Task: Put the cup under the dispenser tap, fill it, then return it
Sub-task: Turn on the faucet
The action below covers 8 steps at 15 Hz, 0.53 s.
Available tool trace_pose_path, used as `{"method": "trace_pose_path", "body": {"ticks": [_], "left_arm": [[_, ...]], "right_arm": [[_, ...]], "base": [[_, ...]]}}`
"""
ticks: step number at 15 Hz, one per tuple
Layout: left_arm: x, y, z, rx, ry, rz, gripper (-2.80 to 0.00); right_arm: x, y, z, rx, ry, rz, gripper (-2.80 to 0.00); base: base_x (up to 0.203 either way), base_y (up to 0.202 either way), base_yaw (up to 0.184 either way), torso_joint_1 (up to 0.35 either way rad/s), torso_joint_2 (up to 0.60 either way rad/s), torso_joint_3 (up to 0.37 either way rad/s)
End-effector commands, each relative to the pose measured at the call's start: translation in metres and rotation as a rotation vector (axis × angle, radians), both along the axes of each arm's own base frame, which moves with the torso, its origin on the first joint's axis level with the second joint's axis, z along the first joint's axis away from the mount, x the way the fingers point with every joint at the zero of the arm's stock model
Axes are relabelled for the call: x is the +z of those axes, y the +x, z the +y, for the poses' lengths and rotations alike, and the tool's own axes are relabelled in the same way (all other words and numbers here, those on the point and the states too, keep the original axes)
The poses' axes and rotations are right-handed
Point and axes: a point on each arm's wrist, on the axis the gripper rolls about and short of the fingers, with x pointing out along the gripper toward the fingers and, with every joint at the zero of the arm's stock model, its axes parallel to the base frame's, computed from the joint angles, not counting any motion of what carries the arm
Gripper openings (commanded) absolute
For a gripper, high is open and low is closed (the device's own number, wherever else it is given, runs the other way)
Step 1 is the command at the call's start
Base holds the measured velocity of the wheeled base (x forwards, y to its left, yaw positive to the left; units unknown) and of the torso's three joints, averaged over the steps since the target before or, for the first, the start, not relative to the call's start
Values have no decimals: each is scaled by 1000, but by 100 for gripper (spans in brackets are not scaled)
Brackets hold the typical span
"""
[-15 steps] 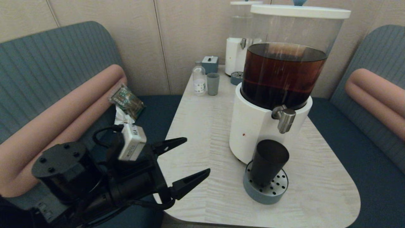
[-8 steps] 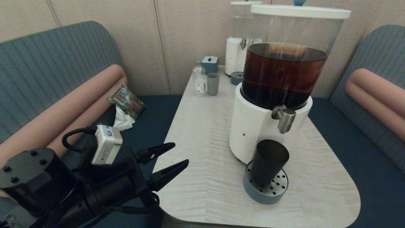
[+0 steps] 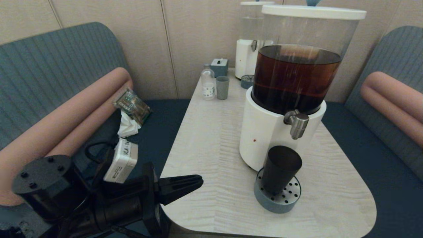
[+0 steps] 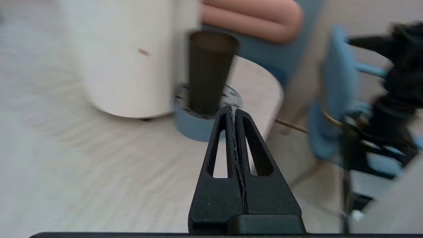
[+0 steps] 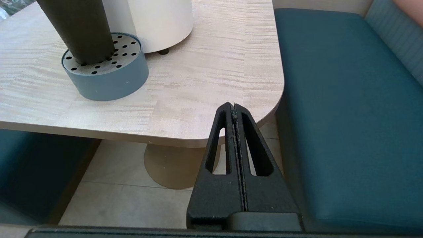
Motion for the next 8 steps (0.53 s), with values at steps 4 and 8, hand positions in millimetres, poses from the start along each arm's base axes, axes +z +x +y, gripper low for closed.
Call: {"method": "trace_pose_path", "body": {"ticks": [4,8], "left_arm": [[-22,40,-30,-85,23,46,-280],[-28,65,-69,-137,5,27,-280]], "right_arm": [[0,0,0,1,0,1,-280],[0,0,0,1,0,1,-280]], "base": [[0,0,0,0,0,0],[0,0,0,0,0,0]]}}
